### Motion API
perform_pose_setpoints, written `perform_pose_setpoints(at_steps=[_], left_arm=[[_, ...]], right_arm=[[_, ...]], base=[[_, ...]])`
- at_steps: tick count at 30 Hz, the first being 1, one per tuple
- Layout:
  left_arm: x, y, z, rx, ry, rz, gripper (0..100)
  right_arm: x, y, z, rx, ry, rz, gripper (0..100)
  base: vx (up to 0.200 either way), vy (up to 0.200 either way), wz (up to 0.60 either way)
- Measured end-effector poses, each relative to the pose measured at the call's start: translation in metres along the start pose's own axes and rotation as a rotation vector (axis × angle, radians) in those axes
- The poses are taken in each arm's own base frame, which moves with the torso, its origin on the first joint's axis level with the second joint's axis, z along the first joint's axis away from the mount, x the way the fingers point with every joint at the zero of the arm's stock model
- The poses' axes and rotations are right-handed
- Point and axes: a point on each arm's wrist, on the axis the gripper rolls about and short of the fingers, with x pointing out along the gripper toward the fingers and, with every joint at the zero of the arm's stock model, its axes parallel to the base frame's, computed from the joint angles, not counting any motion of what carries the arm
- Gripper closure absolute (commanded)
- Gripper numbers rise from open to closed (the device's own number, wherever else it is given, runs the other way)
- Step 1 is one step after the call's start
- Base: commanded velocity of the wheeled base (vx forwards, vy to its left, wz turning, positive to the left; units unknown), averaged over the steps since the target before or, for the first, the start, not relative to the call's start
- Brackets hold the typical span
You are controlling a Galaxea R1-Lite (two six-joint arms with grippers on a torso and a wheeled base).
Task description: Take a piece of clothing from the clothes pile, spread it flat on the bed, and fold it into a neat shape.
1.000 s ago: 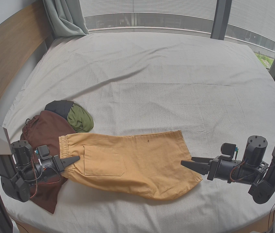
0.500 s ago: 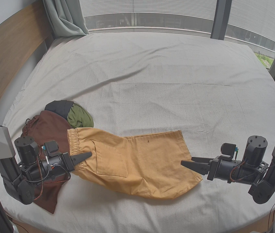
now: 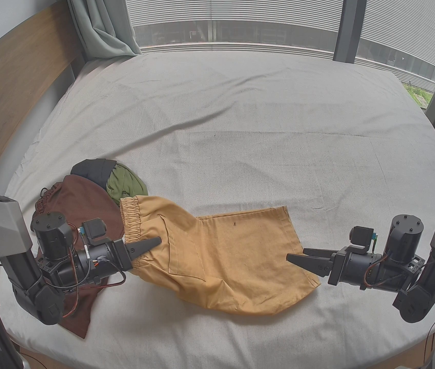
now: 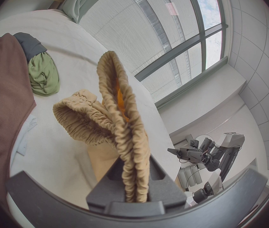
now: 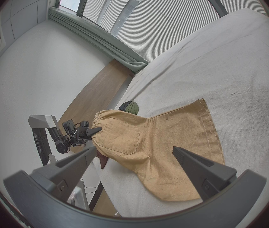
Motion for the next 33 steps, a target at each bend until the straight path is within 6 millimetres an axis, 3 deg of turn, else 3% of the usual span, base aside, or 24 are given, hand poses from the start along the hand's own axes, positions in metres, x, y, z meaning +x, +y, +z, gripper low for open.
perform_pose_setpoints(at_steps=[33], left_arm=[[0.049,-0.021,-0.008,-0.054,0.017,-0.093,100]], right_arm=[[-0.001,-0.001,0.005,-0.007,-0.019,-0.003,0]], base=[[0.000,0.000,0.00]])
